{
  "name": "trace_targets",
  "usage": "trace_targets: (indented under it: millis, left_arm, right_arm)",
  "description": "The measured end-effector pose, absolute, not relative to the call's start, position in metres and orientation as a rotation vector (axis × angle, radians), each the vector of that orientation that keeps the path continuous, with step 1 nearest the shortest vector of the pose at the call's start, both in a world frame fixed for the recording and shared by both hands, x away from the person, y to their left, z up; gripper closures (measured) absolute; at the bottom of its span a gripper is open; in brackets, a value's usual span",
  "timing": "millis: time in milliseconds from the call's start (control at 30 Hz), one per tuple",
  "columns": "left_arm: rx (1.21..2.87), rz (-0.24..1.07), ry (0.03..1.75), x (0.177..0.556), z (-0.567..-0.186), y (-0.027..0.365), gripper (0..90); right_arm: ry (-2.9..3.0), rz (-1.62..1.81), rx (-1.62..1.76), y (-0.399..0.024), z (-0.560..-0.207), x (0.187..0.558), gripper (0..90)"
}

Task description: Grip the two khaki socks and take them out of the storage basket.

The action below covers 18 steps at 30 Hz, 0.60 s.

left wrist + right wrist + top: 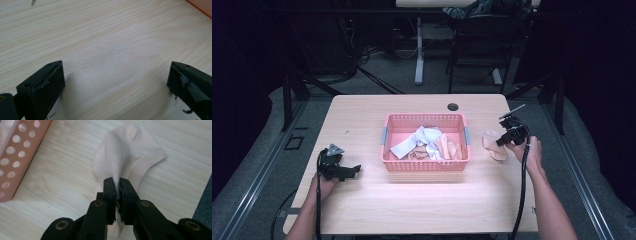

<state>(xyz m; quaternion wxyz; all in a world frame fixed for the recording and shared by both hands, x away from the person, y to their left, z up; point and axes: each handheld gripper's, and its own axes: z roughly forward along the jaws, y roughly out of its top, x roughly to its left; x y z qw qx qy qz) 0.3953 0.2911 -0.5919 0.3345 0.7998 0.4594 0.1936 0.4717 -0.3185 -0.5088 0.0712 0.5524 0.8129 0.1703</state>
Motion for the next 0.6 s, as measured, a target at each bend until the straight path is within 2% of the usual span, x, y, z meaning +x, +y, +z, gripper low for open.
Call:
trace_targets:
  millis: [133, 333, 367, 433, 600]
  left_arm:
    - [2.087, 0.505, 1.199, 0.395, -0.592, 0.291, 1.2]
    - [2.087, 0.506, 1.197, 0.395, -0.592, 0.291, 1.2]
    - [2.086, 0.506, 1.198, 0.395, -0.592, 0.291, 1.2]
    - [2.086, 0.506, 1.198, 0.395, -0.592, 0.291, 1.2]
    - [2.086, 0.506, 1.198, 0.395, -0.592, 0.291, 1.2]
  right_arm:
    - [2.443, 0.516, 1.666, -0.322, -0.509, 0.471, 83.3]
    - [2.430, 0.516, 1.681, -0.325, -0.508, 0.470, 76.1]
    - [2.417, 0.531, 1.686, -0.326, -0.506, 0.470, 72.0]
    - [2.427, 0.537, 1.682, -0.327, -0.505, 0.470, 70.3]
    - [2.402, 0.566, 1.657, -0.327, -0.495, 0.466, 52.6]
